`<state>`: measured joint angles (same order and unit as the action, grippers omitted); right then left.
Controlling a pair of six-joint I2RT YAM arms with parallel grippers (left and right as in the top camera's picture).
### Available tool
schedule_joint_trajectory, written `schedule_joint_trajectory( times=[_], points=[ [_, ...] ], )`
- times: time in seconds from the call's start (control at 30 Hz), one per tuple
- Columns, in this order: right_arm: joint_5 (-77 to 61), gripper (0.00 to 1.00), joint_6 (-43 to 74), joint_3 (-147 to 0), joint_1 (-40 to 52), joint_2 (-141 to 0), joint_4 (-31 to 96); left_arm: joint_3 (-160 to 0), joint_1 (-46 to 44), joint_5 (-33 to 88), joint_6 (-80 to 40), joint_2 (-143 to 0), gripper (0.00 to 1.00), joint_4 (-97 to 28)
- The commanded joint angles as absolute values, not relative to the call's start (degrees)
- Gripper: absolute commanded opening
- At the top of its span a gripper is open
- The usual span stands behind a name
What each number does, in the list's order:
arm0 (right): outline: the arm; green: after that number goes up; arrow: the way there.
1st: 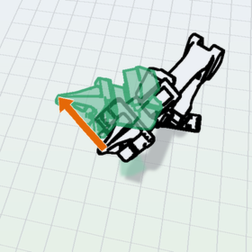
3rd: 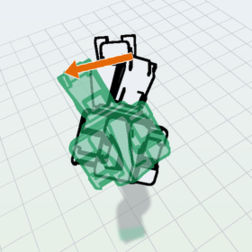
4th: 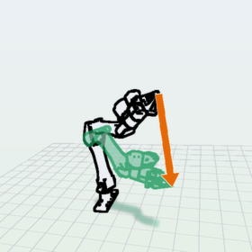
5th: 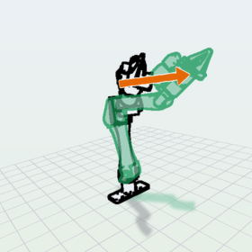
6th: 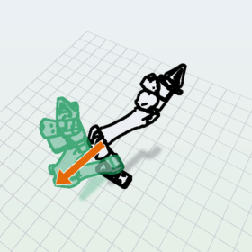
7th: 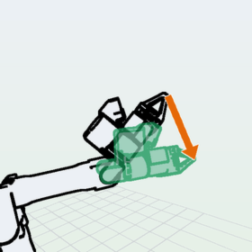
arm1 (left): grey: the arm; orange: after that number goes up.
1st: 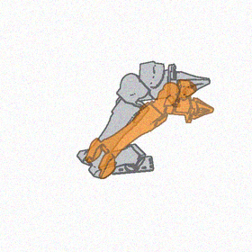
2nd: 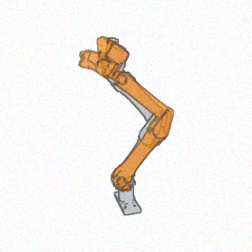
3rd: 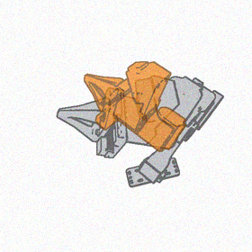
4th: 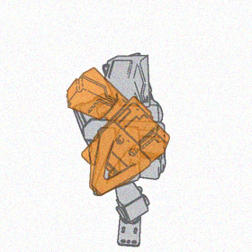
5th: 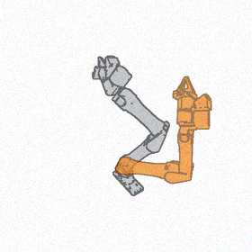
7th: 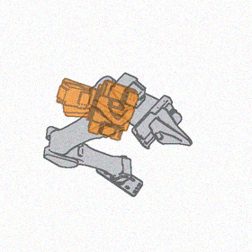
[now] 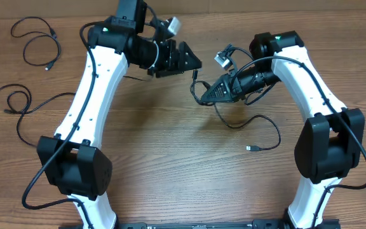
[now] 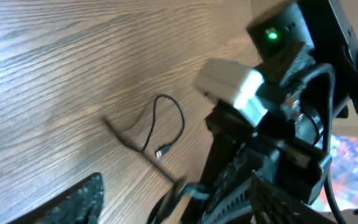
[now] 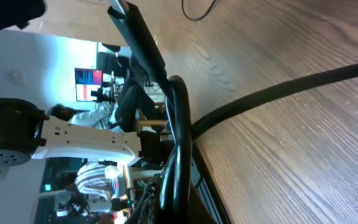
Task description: Untangle cables
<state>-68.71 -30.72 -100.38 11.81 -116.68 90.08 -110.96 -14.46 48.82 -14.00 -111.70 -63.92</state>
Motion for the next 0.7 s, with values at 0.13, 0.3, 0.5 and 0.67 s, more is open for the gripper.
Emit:
schedule_joint_trajectory(
  times=[0.13, 0.3, 0.5, 0.67],
  points=[
    [-69.1, 0.04, -30.9, -101.2, 13.8, -115.6, 90.1, -111.0, -17.4, 46.9, -8.3, -112.2, 0.6, -63.1],
    [-69.1, 0.04, -29.9, -101.2, 13.4, -115.6, 90.1, -111.0, -16.6, 46.4, -8.3, -112.2, 0.48, -63.5],
    [-69.1, 0.04, -29.8, -101.2, 12.2, -115.6, 89.7, -111.0, -16.5, 42.6, -8.3, -112.2, 0.48, -65.3],
    [-69.3, 0.04, -28.4, -101.2, 11.1, -115.6, 89.6, -111.0, -16.5, 42.6, -8.3, -112.2, 0.49, -65.5]
  ],
)
